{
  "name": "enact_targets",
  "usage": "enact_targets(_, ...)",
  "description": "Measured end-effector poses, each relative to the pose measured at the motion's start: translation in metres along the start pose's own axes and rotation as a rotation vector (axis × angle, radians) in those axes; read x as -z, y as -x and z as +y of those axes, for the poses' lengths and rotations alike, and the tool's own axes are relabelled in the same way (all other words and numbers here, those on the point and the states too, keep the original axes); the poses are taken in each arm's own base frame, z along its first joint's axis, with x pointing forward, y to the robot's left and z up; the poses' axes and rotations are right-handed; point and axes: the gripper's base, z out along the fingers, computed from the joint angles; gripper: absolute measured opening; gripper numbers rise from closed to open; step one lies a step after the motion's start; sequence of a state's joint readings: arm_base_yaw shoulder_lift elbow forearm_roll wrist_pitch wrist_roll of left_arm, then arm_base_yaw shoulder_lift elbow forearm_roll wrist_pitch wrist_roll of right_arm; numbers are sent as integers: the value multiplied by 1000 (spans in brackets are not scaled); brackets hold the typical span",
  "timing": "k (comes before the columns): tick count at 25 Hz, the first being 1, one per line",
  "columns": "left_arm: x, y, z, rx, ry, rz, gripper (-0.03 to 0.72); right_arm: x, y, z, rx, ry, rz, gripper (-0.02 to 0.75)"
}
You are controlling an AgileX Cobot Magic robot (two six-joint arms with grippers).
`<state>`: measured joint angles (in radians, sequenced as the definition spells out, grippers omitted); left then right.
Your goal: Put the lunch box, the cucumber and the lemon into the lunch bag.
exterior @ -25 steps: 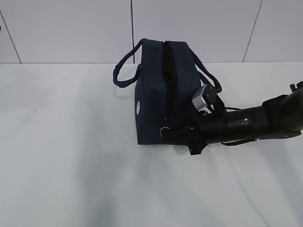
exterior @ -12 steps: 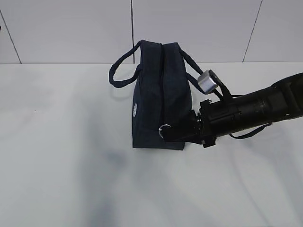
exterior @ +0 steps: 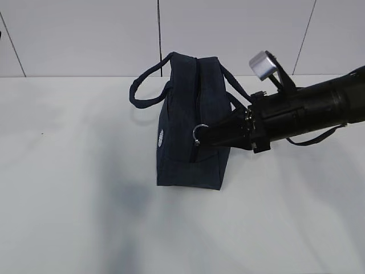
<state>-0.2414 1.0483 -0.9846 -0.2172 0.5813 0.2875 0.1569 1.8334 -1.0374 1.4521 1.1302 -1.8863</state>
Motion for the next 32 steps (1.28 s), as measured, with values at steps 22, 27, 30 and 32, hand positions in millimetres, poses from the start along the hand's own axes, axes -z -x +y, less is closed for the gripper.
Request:
enact_targets(22,-77,-26,-94,25,-375,258,322,22,43,20,91,-101,-85,1)
enact_targets(27,-109,-42,-121,-4,-406,313,421,22,42,19,91,-107,-83,1)
enact_targets(30,-122,-48,-133,-51,-412,289,456,22,42,19,89,-109,-83,1)
enact_targets(32,-129,-49,-139,-66,-406,259,462,22,42,19,89,-109,-83,1)
